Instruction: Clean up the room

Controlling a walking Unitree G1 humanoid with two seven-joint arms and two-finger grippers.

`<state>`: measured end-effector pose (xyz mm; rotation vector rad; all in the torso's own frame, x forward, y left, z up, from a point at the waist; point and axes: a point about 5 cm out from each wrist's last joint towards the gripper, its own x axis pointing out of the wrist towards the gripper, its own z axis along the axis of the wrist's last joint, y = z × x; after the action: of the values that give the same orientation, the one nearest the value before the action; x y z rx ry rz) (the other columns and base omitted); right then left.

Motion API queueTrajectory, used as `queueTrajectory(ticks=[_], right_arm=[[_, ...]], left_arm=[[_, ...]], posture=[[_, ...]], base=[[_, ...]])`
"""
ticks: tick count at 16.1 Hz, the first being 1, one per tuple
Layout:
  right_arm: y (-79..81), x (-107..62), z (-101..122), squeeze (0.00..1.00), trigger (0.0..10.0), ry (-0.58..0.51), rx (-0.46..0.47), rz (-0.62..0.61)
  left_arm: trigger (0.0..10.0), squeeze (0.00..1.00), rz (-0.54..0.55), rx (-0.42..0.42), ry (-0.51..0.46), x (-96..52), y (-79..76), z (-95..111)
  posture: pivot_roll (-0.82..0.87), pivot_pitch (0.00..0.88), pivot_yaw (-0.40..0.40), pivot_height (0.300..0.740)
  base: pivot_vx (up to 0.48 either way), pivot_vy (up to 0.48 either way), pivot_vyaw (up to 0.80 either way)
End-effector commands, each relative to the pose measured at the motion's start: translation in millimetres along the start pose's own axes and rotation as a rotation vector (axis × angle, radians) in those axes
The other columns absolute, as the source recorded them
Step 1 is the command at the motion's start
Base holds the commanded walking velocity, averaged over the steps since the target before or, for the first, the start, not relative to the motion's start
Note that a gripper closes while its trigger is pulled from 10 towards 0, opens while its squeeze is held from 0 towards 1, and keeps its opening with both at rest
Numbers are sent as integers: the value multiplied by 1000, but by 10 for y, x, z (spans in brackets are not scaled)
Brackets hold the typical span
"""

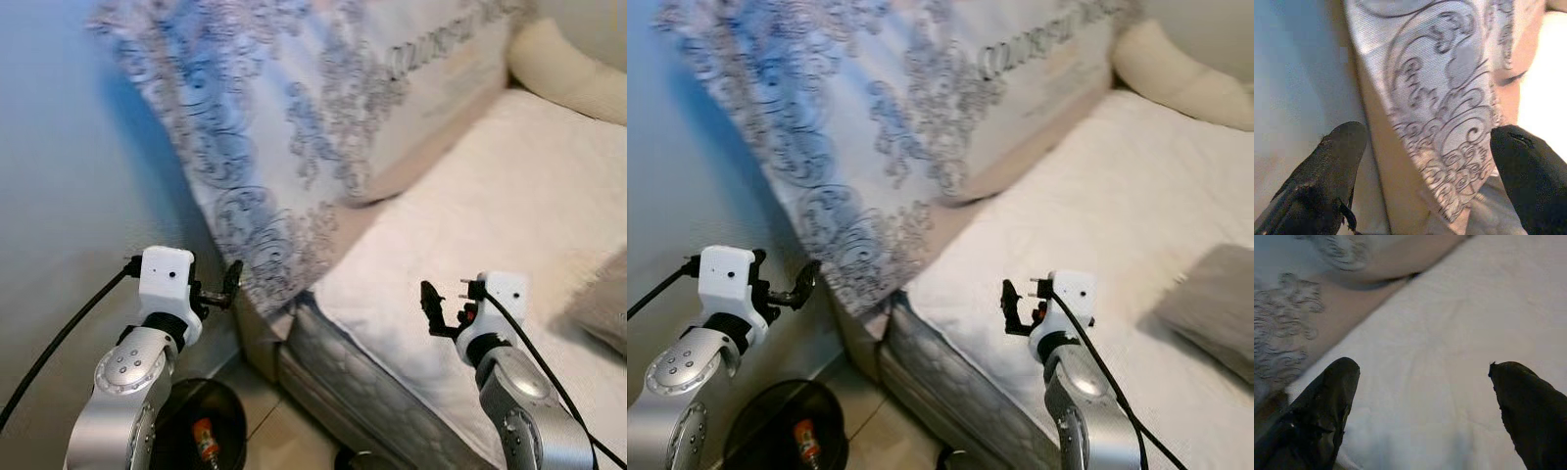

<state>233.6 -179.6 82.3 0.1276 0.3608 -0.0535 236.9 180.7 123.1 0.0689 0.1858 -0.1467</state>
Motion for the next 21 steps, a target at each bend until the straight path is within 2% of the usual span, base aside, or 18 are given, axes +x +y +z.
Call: queueTrajectory(ticks=[1, 5, 8, 12, 21], right_arm=[[-52, -7, -36, 0, 10000, 23, 2, -32], [-34, 6, -40, 0, 10000, 27, -8, -28], [2, 22, -62, 0, 10000, 42, -20, -17], [10, 26, -68, 0, 10000, 51, -2, -16], [-1, 26, -94, 0, 10000, 74, -8, -20]], left_arm=[[10000, 0, -6, 7, 8, 0, 0, 2], [10000, 0, 9, 25, 22, 48, 31, 2], [10000, 0, -25, 22, 2, 80, -17, 25], [10000, 0, -43, -9, 9, 66, -52, 5], [10000, 0, -74, 6, -11, 70, -89, 24]], posture=[[65, 0, -11, 740], [58, 0, -7, 740], [57, 0, -6, 740], [56, 0, -4, 740], [57, 0, -11, 740]], base=[[0, 0, -712], [0, 0, -712], [0, 0, -712], [0, 0, -712], [0, 0, -712]])
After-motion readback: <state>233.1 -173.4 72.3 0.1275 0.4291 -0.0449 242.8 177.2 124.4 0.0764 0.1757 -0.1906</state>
